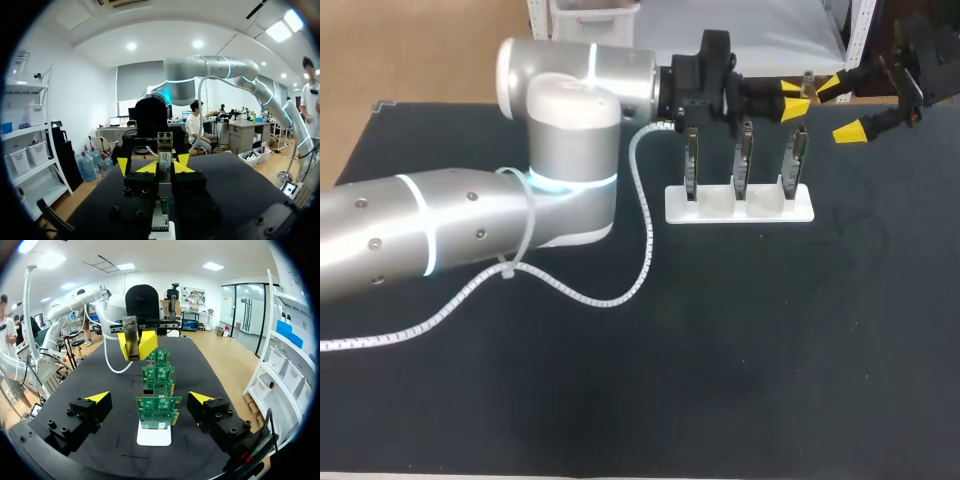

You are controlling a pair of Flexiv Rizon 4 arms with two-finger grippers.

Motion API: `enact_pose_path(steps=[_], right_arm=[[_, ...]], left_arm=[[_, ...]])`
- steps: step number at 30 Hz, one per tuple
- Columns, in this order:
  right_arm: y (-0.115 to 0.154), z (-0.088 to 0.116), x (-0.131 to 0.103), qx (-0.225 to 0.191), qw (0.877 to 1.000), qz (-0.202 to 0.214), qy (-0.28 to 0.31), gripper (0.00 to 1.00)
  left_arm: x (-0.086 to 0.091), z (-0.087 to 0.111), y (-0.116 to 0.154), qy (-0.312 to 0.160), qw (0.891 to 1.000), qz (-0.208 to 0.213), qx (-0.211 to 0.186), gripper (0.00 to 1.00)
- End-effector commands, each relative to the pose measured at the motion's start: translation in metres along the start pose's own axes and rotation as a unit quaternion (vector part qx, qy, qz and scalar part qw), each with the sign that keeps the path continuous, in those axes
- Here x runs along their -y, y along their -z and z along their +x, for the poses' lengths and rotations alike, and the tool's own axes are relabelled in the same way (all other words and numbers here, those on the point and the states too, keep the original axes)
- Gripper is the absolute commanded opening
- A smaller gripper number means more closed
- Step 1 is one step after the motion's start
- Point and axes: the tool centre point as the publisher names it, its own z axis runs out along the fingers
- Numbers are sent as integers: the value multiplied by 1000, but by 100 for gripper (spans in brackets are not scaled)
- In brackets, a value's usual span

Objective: Pick up the optical module with the left hand, and insert it into the network port with the right hand.

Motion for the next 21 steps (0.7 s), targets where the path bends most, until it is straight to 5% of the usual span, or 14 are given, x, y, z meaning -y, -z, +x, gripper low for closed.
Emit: enact_pose_path(steps=[1, 21], right_arm=[[0, 0, -1, 0, 1000, 1, 0, 100], [0, 0, -1, 0, 1000, 1, 0, 100]], left_arm=[[1, 3, -3, 0, 1000, -6, 4, 0], [-4, 6, -13, 5, 1000, -8, 0, 0]])
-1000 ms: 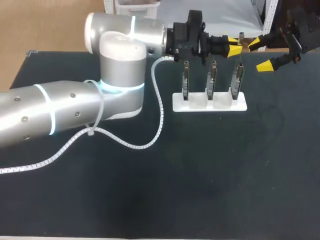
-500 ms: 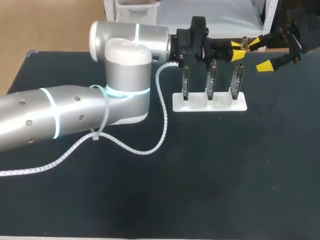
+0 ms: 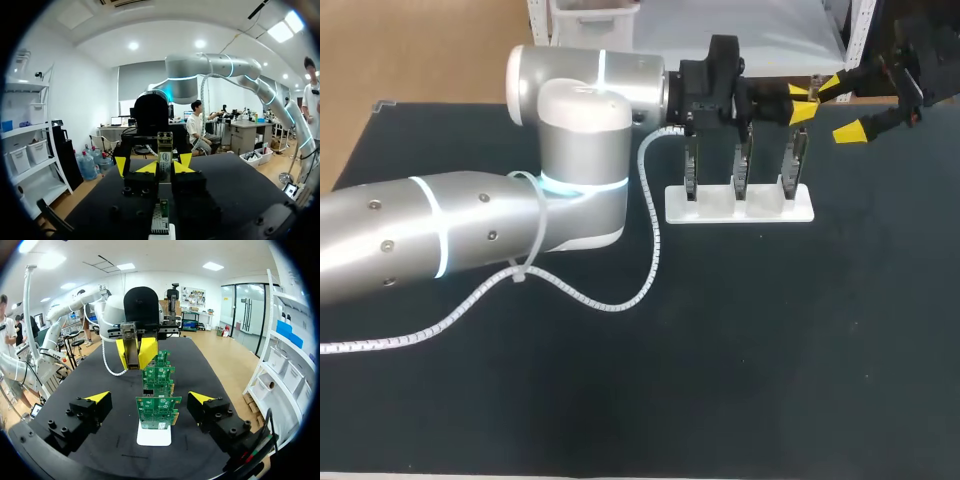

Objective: Pick up the optical module with the left hand, and insert it into the network port with the right hand.

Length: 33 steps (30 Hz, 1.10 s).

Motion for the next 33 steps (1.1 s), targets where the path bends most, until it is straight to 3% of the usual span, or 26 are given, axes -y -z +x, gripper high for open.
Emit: enact_pose_path(steps=[1, 33], right_arm=[[0, 0, -1, 0, 1000, 1, 0, 100], [0, 0, -1, 0, 1000, 1, 0, 100]], left_arm=[[-3, 1, -2, 1, 1000, -1, 1, 0], [-7, 5, -5, 21, 999, -16, -20, 0]])
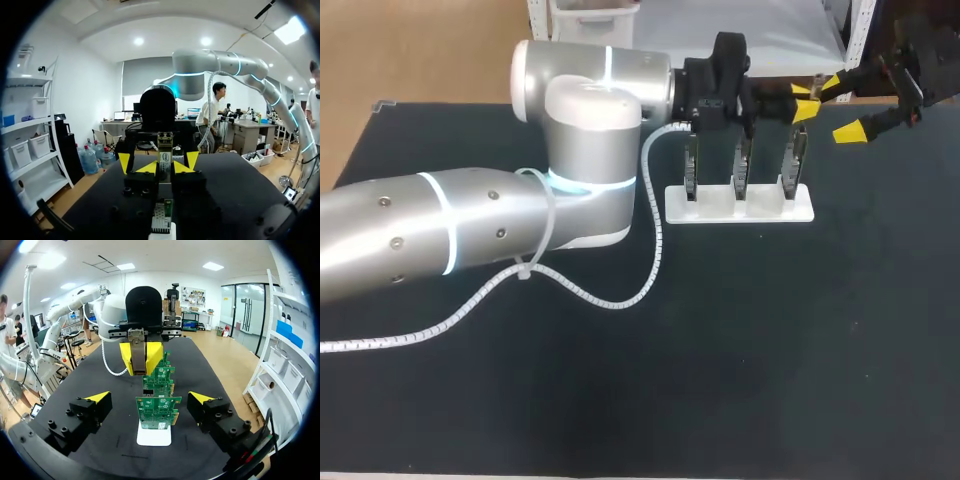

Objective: Pick up the optical module with the left hand, and insert it into the network port with the right hand.

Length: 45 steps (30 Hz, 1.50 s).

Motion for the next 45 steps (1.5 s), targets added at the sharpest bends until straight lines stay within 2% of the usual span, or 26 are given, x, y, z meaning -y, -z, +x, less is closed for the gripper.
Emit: enact_pose_path(steps=[1, 30, 32, 34, 36, 38, 39, 45], right_arm=[[0, 0, -1, 0, 1000, 1, 0, 100], [0, 0, -1, 0, 1000, 1, 0, 100], [2, -3, 1, 5, 1000, 8, 3, 100], [7, -9, 3, -12, 999, 29, -8, 100], [14, -18, 4, 4, 999, 45, -15, 100], [17, -23, 5, -12, 998, 49, -24, 100], [20, -30, 5, 7, 998, 51, -19, 100], [24, -52, 3, 28, 999, 46, -10, 100]], left_arm=[[0, 1, 0, 2, 1000, -2, -2, 0], [-3, 6, 2, 6, 1000, -15, -22, 0], [-3, 6, 2, 6, 1000, -15, -22, 0], [-3, 6, 2, 6, 1000, -15, -22, 0], [-3, 6, 2, 6, 1000, -15, -22, 0], [-3, 6, 2, 6, 1000, -15, -22, 0], [-3, 6, 2, 6, 1000, -15, -22, 0], [-3, 6, 2, 6, 1000, -15, -22, 0]])
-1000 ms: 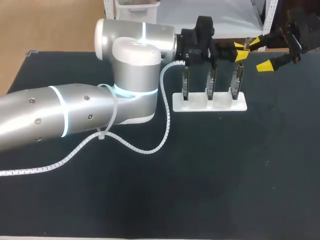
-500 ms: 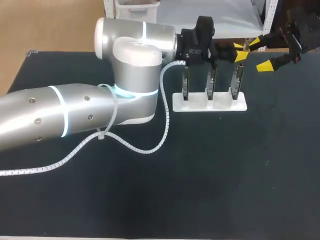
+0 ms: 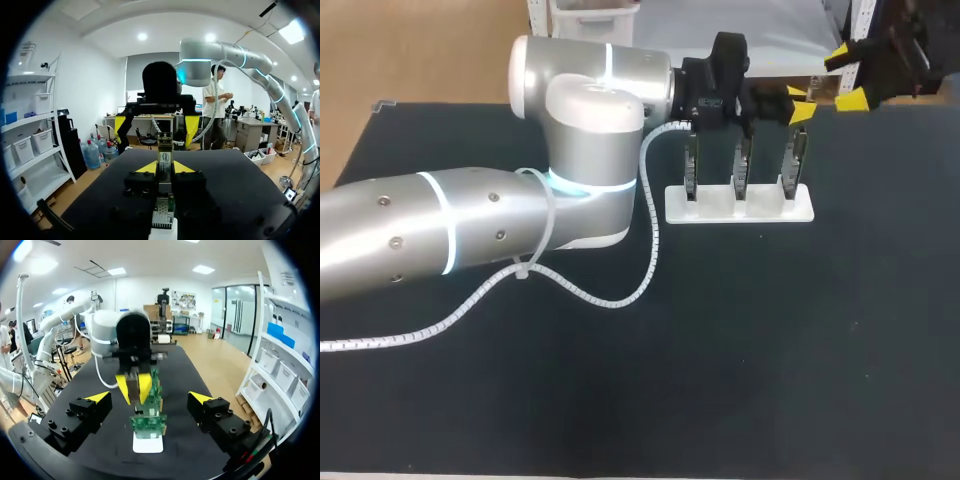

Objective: Pick up the optical module with the left hand, and insert it into the network port with the right hand.

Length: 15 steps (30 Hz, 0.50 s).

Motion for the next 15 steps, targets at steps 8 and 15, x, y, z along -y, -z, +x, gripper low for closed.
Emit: enact_pose_path(steps=[8, 15], right_arm=[[-3, -18, -9, -1, 1000, -13, 8, 100], [-11, -19, -7, -10, 1000, -24, 5, 100]], left_arm=[[1, 0, 0, 0, 1000, -2, -1, 0], [1, 0, 0, 0, 1000, -2, -1, 0]])
